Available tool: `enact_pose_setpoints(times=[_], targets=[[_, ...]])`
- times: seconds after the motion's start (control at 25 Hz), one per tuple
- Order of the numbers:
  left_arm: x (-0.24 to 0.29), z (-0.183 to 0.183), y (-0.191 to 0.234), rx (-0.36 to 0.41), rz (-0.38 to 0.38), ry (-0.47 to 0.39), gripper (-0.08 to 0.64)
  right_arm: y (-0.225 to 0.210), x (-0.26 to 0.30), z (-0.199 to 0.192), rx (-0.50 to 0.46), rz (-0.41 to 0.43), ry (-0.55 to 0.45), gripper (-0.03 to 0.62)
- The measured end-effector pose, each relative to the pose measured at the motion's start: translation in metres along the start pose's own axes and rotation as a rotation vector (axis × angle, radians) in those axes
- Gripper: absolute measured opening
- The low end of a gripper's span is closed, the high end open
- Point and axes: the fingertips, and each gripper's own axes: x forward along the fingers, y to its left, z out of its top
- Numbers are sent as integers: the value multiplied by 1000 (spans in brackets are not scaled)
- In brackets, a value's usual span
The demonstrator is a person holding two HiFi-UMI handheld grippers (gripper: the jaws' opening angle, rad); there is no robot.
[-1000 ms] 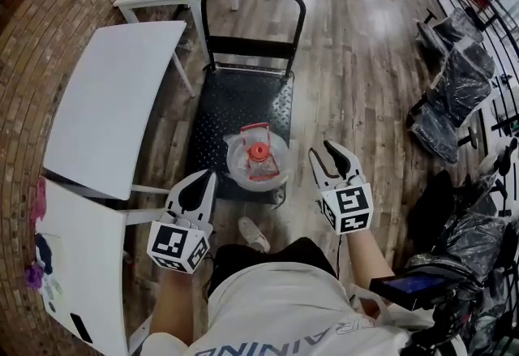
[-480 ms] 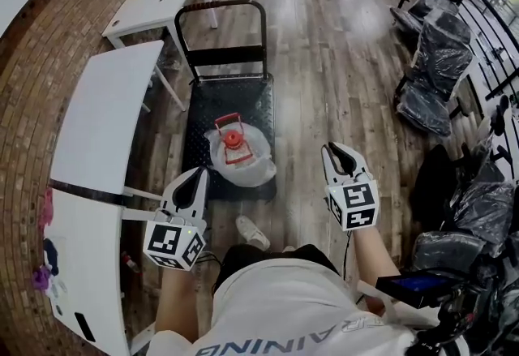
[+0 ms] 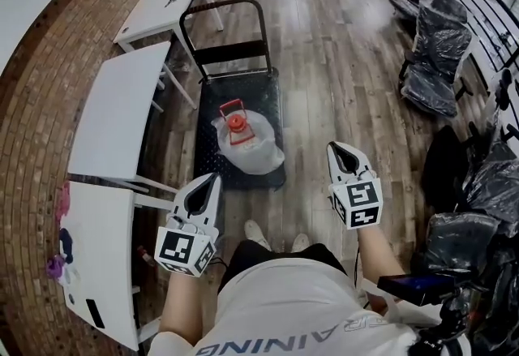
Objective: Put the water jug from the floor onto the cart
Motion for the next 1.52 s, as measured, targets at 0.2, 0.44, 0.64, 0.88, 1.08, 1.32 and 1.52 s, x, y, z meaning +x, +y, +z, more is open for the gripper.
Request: enact_pose_setpoints(times=[0.2,0.44,0.64,0.88,1.08,1.32,1.52], targets=[[-19,4,5,-55,22,-31,2,17,-17,1,-28,12,11,6],[-53,2,24,-9,82,-37,2,44,-16,21,-62,24,11,5],[-87,-4,59,-32,124,-63,2,100,-5,49,-144,59,-11,5],[-119,-20,105,-92,155,-87,2,153,2,71,-185,83,-49,5],[-124,-21,119,-97,140,-93,2,165,6,76,-178,72,-59,5],[-122,-21,124,-103,121,-91,2,171,8,73,-175,69,-46,5],[-121,-24,124,-115,113,-93,2,170,9,69,-172,62,-38,5]])
